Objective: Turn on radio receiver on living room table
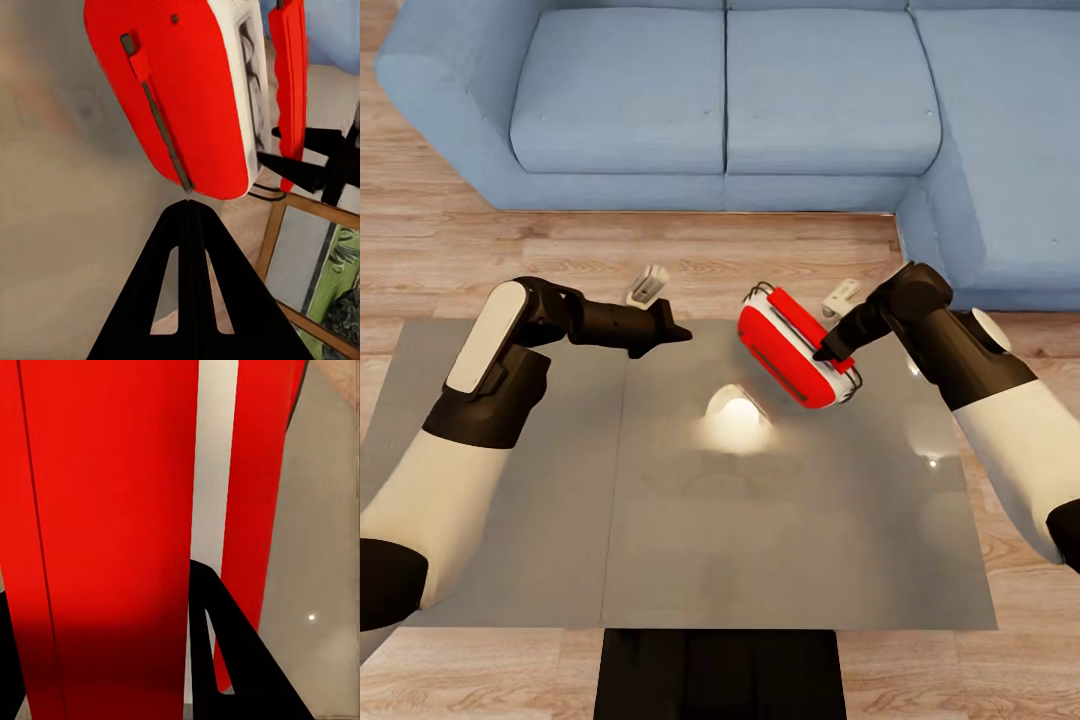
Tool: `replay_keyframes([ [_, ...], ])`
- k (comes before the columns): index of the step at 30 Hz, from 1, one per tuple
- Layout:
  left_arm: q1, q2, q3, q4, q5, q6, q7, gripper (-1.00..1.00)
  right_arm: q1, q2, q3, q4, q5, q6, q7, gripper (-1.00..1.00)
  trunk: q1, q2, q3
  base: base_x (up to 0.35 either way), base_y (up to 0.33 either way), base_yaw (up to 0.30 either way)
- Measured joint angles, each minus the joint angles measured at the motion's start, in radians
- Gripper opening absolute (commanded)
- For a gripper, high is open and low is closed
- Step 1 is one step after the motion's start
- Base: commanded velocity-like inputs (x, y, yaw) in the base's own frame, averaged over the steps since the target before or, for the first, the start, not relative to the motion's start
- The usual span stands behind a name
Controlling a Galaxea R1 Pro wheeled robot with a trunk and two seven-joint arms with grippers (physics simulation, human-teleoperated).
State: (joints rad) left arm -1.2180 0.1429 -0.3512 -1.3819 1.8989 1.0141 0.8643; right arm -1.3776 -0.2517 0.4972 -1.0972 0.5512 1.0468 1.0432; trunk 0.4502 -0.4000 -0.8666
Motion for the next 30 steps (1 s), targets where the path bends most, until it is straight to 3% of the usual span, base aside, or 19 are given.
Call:
replay_keyframes([
  [13,0.000,0.001,0.000,0.002,-0.001,0.000,-0.003,-1.00,0.012,0.000,0.000,0.010,-0.003,0.000,-0.058,-1.00,0.000,0.000,0.000,0.000,0.000,0.000],
  [18,0.000,0.001,0.000,0.001,-0.001,0.000,-0.004,-1.00,0.013,0.031,0.000,0.103,-0.010,0.000,-0.112,-1.00,0.000,0.000,0.000,0.000,0.000,0.000],
  [28,0.000,0.000,0.000,0.001,-0.001,0.000,-0.004,-1.00,0.013,0.036,-0.001,0.147,-0.011,0.000,-0.140,-1.00,0.000,0.000,0.000,0.000,0.000,0.000],
  [30,0.000,0.000,0.000,0.000,-0.001,0.000,-0.004,-1.00,0.040,0.036,-0.002,0.141,-0.011,0.000,-0.149,-1.00,0.000,0.000,0.000,0.000,0.000,0.000],
])
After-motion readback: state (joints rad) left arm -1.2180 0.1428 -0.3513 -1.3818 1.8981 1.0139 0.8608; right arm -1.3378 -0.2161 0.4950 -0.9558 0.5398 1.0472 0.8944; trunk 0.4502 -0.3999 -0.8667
